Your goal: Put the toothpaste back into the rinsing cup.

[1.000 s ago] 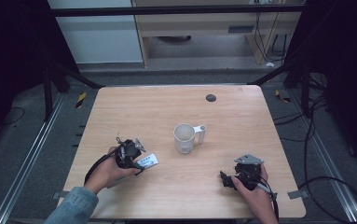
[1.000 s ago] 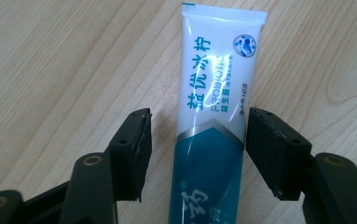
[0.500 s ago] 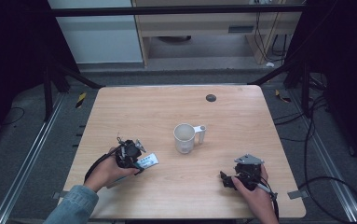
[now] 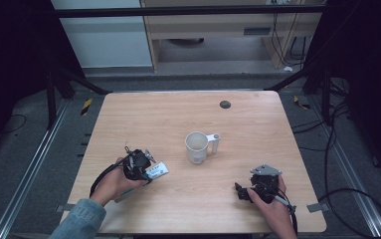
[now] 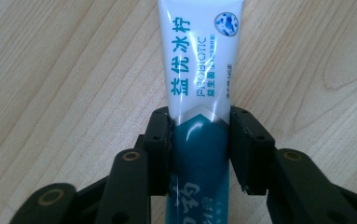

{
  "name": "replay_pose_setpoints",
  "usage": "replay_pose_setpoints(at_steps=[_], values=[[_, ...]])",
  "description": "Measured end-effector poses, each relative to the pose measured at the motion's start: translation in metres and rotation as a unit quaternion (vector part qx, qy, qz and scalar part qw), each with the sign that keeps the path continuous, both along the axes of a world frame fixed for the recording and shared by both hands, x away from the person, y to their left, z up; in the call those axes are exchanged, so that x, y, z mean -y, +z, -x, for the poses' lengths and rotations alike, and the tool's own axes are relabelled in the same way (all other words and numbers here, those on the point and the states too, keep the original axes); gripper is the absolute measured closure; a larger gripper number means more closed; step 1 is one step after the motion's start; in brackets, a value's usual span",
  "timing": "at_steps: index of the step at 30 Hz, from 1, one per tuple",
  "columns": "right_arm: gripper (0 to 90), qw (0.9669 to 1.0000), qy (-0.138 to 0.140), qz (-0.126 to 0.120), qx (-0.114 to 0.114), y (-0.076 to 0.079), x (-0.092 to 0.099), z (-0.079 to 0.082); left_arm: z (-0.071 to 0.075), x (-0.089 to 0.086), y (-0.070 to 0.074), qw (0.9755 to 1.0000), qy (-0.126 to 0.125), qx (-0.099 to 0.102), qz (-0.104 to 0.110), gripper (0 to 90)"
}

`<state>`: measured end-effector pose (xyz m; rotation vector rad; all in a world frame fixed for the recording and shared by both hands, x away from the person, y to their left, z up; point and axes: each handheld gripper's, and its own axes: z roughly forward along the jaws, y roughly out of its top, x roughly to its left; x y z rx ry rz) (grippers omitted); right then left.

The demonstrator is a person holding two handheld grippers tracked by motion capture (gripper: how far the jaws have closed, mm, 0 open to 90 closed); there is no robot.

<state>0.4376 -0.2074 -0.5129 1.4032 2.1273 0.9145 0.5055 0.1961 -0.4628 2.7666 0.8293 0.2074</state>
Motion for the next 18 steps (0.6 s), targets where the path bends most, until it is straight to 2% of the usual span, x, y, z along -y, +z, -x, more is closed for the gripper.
replay_pose_setpoints(at_steps=[1, 4, 10, 11, 14, 16, 18], values=[[0.7, 1.0, 0.0, 0.0, 0.0, 0.0, 0.0, 0.0, 0.001, 0.0, 0.002, 1.0, 0.001, 0.004, 0.004, 67.7], [0.7, 1.0, 0.0, 0.0, 0.0, 0.0, 0.0, 0.0, 0.001, -0.002, 0.004, 0.9998, 0.007, 0.01, 0.013, 74.5], [0.7, 1.0, 0.0, 0.001, 0.0, 0.0, 0.0, 0.0, 0.002, -0.002, 0.006, 0.9996, 0.019, 0.014, 0.012, 77.3], [0.7, 1.0, 0.0, 0.001, 0.0, 0.0, 0.0, 0.0, 0.004, -0.002, 0.007, 0.9991, 0.028, 0.026, 0.018, 77.5], [0.8, 1.0, 0.0, 0.001, 0.0, 0.0, 0.0, 0.0, 0.006, -0.002, 0.01, 0.9983, 0.038, 0.035, 0.028, 77.7], [0.7, 1.0, 0.0, 0.001, 0.0, 0.0, 0.0, 0.0, 0.01, 0.001, 0.018, 0.9963, 0.051, 0.058, 0.04, 77.7], [0.7, 1.0, 0.0, 0.001, 0.0, 0.0, 0.0, 0.0, 0.011, 0.002, 0.022, 0.9956, 0.054, 0.063, 0.044, 77.7]])
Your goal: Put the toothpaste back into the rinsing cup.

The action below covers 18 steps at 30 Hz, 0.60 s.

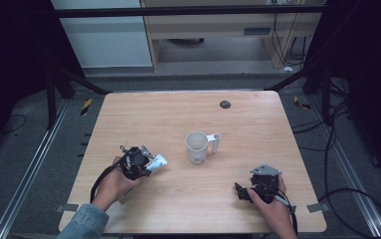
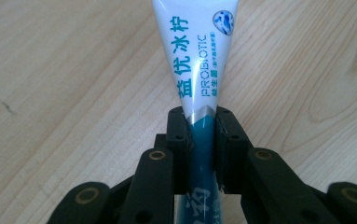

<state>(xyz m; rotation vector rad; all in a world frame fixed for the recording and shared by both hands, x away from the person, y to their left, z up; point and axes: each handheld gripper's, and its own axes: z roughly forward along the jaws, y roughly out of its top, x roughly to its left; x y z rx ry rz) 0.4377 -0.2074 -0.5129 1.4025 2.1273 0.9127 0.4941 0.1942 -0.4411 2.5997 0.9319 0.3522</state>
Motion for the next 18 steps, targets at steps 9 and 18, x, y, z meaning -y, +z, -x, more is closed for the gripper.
replay_pose_setpoints(at_steps=[9, 18], values=[[0.7, 1.0, 0.0, -0.001, 0.0, 0.0, 0.0, 0.0, 0.006, 0.018, 0.022, 0.9982, 0.012, 0.047, 0.037, 77.8], [0.7, 1.0, 0.0, 0.0, 0.0, 0.0, 0.0, 0.0, 0.006, 0.042, 0.038, 0.9955, 0.004, 0.075, 0.057, 77.8]])
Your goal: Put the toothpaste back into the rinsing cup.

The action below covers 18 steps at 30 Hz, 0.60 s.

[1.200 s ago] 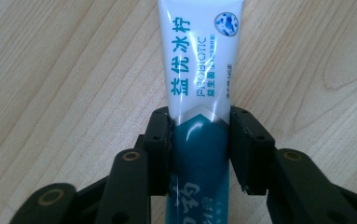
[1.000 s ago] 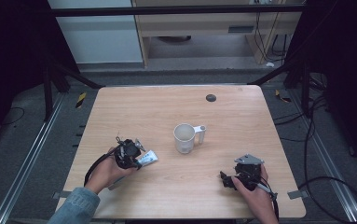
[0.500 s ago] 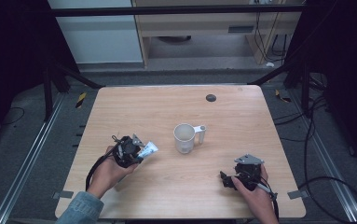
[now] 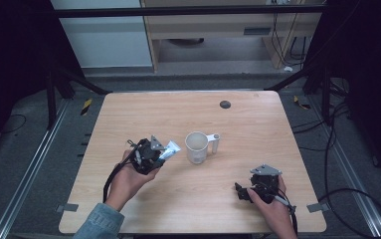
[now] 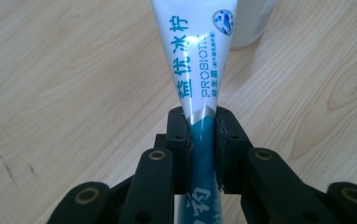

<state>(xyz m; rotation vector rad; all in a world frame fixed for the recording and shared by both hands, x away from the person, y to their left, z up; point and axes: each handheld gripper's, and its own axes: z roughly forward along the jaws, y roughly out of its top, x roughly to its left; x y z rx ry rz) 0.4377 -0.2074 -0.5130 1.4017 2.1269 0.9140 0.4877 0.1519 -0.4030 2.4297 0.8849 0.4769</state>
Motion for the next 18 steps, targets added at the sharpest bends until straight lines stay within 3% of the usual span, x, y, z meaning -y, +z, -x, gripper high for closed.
replay_pose_setpoints(at_steps=[18], values=[[0.7, 1.0, 0.0, 0.0, 0.0, 0.0, 0.0, 0.0, 0.006, 0.027, 0.022, 0.999, -0.022, 0.026, 0.031, 77.8]])
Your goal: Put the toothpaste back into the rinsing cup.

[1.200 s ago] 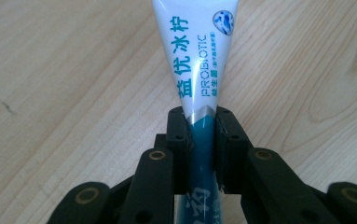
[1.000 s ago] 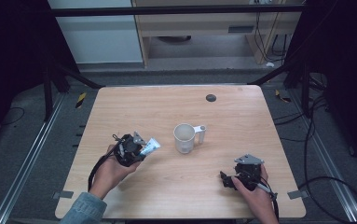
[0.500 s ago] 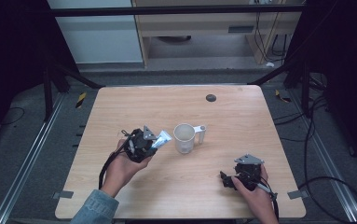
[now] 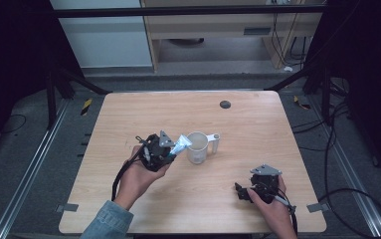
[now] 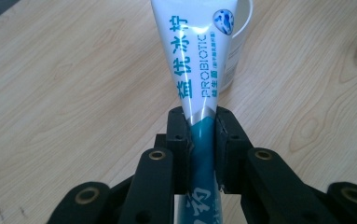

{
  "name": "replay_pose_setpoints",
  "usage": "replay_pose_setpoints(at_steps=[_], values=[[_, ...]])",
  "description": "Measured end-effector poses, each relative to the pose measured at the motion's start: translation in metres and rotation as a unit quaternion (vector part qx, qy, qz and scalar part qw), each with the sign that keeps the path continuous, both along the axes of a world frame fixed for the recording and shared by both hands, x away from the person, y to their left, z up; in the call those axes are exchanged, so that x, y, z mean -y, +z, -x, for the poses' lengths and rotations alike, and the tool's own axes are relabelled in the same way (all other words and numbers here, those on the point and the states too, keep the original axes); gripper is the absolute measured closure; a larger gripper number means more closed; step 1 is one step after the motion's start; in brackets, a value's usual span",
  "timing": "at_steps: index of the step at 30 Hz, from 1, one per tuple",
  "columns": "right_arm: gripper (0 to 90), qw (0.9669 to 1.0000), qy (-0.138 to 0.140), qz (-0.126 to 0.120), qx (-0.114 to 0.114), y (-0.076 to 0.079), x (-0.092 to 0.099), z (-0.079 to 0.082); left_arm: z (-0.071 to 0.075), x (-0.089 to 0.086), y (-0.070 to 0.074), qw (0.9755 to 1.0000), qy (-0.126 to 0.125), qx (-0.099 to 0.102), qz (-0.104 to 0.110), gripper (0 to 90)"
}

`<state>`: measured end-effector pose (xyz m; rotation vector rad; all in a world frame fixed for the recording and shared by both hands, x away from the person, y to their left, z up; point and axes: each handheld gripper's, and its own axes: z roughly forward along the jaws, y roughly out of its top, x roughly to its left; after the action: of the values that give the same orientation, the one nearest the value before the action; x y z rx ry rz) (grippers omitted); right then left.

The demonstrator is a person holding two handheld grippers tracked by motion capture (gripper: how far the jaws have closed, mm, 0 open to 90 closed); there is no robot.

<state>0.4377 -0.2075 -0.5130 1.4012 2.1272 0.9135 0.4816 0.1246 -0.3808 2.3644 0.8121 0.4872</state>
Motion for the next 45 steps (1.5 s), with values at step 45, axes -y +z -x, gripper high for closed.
replay_pose_setpoints(at_steps=[45], values=[[0.7, 1.0, 0.001, 0.001, 0.0, 0.0, 0.0, 0.0, -0.006, 0.089, 0.039, 0.9932, -0.023, 0.072, 0.089, 77.7]])
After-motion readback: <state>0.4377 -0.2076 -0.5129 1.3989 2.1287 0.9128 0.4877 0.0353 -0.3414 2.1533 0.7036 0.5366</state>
